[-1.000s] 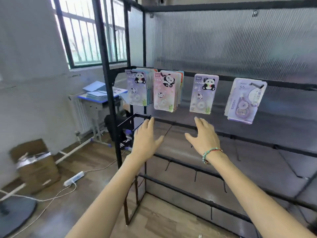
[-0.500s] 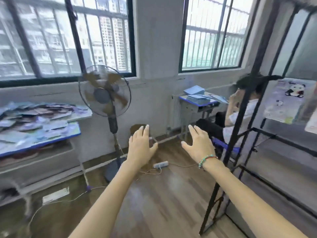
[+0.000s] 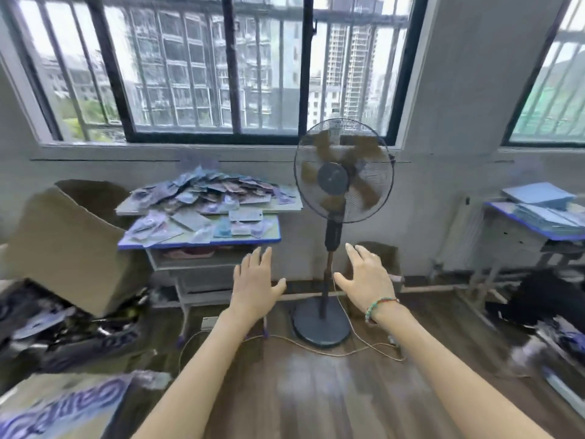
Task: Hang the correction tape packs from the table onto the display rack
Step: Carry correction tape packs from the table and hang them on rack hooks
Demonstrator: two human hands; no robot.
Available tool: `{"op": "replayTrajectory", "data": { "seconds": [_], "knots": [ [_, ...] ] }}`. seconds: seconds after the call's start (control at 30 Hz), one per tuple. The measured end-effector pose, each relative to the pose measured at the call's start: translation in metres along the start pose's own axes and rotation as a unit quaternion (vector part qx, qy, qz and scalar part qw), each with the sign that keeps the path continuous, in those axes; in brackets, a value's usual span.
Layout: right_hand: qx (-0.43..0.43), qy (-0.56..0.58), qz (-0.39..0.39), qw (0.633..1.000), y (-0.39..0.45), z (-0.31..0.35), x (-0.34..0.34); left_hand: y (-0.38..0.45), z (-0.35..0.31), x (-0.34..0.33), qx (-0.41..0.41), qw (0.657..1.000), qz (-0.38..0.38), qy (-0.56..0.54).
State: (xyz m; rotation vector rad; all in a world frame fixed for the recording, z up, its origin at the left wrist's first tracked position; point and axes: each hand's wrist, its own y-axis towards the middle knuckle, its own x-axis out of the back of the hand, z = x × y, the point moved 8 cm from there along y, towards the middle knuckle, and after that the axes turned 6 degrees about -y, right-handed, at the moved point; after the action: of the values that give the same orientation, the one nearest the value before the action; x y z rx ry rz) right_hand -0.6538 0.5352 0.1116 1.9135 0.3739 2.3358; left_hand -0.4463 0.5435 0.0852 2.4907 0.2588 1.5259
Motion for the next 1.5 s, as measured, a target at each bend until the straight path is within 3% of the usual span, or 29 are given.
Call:
{"op": "replayTrajectory", "data": {
  "seconds": [0.47, 0.73, 1.13, 1.5],
  "knots": [
    [0.114, 0.038, 0.060, 0.991, 0.220, 0.071, -0.108, 0.154, 0.125, -0.014, 0.143, 0.989, -0.036, 0.025],
    [0.159, 0.041, 0.105, 0.981, 0.309, 0.116, -0.170, 0.209, 0.188, -0.028, 0.200, 0.979, -0.019, 0.040],
    [0.139, 0.004, 0.146, 0.979, 0.441, 0.186, -0.262, 0.340, 0.324, -0.044, 0.230, 0.973, 0.011, -0.002],
    [0.125, -0.072, 0.216, 0.966, 0.541, 0.213, -0.359, 0.416, 0.447, -0.082, 0.322, 0.943, 0.076, -0.037]
  ]
}}
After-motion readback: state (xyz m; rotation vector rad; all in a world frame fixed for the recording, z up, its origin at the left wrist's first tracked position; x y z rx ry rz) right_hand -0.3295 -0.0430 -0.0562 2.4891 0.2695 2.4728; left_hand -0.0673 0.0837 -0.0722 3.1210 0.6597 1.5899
